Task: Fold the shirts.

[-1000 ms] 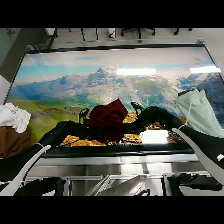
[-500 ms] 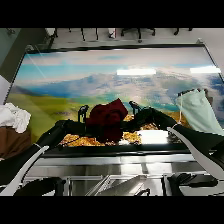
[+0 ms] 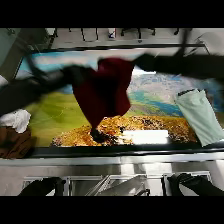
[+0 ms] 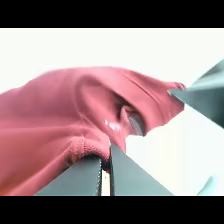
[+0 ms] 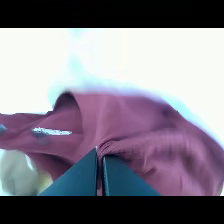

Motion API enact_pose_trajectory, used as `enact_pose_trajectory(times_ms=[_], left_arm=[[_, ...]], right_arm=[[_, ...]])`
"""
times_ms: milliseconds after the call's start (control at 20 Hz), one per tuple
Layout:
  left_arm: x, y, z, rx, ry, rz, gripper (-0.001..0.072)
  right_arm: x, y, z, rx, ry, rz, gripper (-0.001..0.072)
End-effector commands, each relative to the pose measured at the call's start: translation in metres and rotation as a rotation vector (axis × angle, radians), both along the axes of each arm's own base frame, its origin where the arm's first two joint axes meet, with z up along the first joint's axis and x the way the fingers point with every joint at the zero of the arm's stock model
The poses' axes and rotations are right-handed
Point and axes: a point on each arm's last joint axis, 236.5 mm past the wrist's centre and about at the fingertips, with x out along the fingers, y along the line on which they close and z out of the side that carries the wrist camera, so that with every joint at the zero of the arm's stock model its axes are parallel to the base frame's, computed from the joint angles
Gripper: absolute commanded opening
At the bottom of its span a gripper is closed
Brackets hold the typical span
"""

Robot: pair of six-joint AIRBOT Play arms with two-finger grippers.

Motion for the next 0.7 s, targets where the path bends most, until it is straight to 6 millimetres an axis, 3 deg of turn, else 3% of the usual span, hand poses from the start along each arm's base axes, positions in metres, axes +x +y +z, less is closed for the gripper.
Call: enact_pose_trajectory(times_ms=[0,100,150,250,300,400,500,550,650], left_arm=[[-0.119,0.056,0.221,-0.201,-0.499,0.003,0.0014],[-0.177,0.069,0.278,-0.273,-0.647,-0.048,0.0014],[-0.195,0.071,0.292,-0.303,-0.687,-0.073,0.0014],[-0.209,0.072,0.303,-0.324,-0.741,-0.099,0.0014],[-0.202,0.073,0.302,-0.328,-0.744,-0.076,0.0014],[-0.168,0.072,0.285,-0.313,-0.727,0.009,0.0014],[-0.118,0.069,0.249,-0.277,-0.671,0.098,0.0014],[-0.089,0.067,0.225,-0.236,-0.616,0.134,0.0014],[-0.011,0.067,0.155,-0.120,-0.430,0.208,0.0014]], right_arm=[[-0.120,-0.047,0.202,0.060,-0.544,-0.061,0.0017],[-0.175,-0.059,0.248,0.085,-0.704,-0.068,0.0017],[-0.194,-0.064,0.259,0.101,-0.748,-0.076,0.0017],[-0.211,-0.068,0.265,0.076,-0.809,-0.081,0.0017],[-0.211,-0.068,0.264,0.072,-0.809,-0.082,0.0017],[-0.186,-0.062,0.250,0.056,-0.754,-0.074,0.0017],[-0.139,-0.051,0.217,0.026,-0.638,-0.063,0.0017],[-0.109,-0.045,0.189,0.004,-0.555,-0.056,0.0017],[-0.048,-0.031,0.125,-0.041,-0.379,-0.041,0.0017]])
